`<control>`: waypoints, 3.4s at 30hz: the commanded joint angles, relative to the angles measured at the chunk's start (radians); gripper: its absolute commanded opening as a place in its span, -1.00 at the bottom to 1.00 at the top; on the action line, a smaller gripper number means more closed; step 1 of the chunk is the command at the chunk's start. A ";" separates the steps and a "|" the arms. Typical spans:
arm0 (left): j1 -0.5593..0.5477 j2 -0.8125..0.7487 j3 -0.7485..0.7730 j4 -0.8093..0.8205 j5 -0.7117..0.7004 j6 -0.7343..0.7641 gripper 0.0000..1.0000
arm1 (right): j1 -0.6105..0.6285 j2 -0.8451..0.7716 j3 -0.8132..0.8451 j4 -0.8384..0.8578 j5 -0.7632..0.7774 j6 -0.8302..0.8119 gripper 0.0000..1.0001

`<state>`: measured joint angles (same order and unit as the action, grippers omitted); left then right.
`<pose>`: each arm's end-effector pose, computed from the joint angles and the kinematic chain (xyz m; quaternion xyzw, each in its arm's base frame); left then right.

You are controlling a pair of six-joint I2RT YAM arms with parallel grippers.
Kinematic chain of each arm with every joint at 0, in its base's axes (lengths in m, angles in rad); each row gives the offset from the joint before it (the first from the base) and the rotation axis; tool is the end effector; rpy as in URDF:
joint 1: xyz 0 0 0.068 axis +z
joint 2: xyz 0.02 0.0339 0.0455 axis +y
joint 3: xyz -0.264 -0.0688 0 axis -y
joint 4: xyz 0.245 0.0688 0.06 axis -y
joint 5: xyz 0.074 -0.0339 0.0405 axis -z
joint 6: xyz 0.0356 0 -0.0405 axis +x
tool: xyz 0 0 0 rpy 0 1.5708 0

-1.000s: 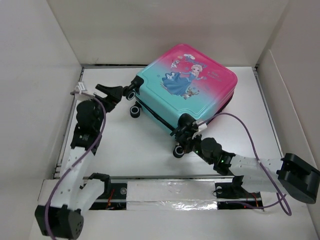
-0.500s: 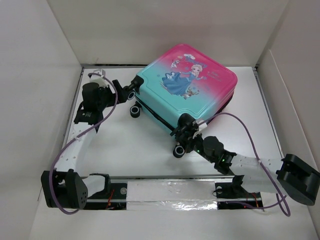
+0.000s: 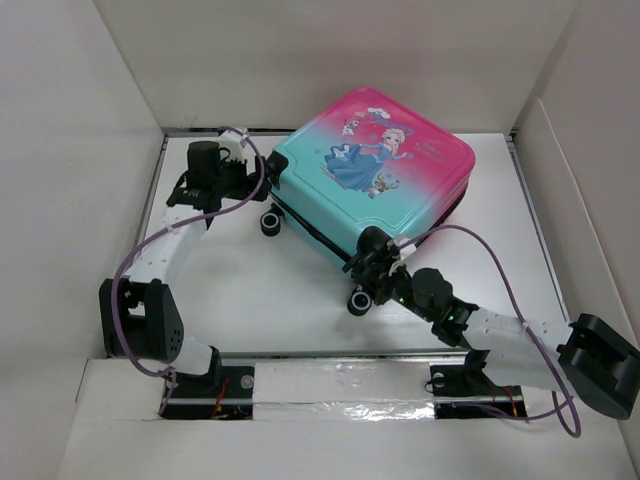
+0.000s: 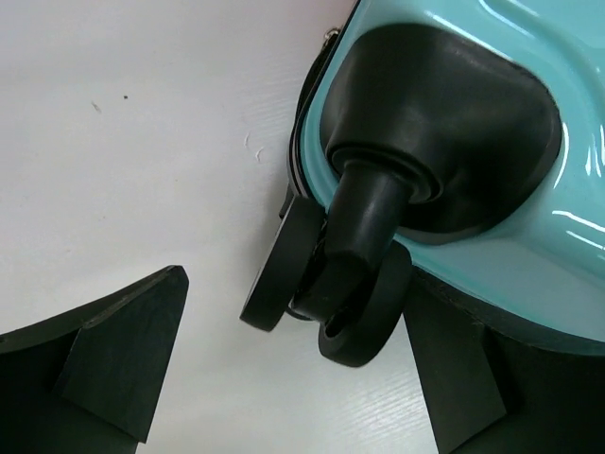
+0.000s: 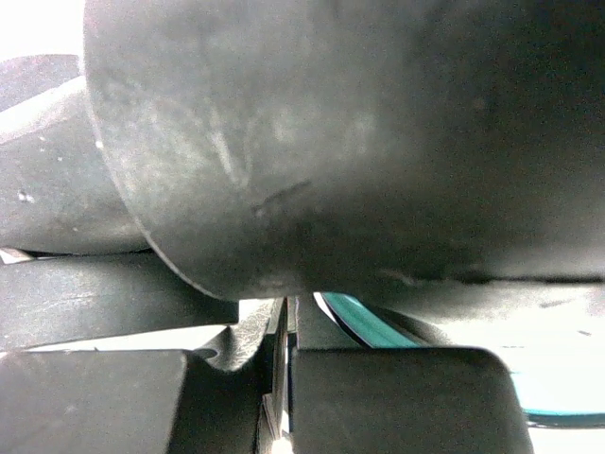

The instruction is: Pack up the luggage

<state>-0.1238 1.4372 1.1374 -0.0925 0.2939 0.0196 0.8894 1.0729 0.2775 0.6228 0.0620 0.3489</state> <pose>0.3326 -0.0518 0.3188 0.1401 0.8145 -0.1502 0.5427 0.1379 0.1665 0.1937 -0.1850 0.7426 0.3540 0.5376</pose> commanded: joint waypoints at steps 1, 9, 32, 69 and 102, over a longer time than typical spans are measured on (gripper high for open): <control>-0.013 0.021 0.108 -0.027 0.027 0.082 0.85 | -0.021 -0.047 0.017 0.178 -0.054 0.005 -1.00; -0.023 0.115 0.156 -0.044 0.073 0.100 0.65 | -0.030 -0.007 0.026 0.193 -0.083 0.002 -1.00; -0.146 -0.023 -0.203 0.275 0.119 -0.173 -1.00 | -0.268 -0.169 0.094 -0.037 -0.166 -0.008 -1.00; -0.665 -0.158 -0.622 1.665 0.134 -1.277 -1.00 | 0.108 0.526 0.305 0.583 -0.034 0.119 -1.00; -0.522 0.038 -0.832 2.160 0.105 -1.511 -1.00 | 0.261 0.110 0.071 0.093 0.257 0.115 -0.35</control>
<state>-0.6476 1.3998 0.3199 1.3361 0.2905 -1.4513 1.1301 1.2961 0.3508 0.9367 0.2108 0.5369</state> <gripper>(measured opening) 0.465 0.383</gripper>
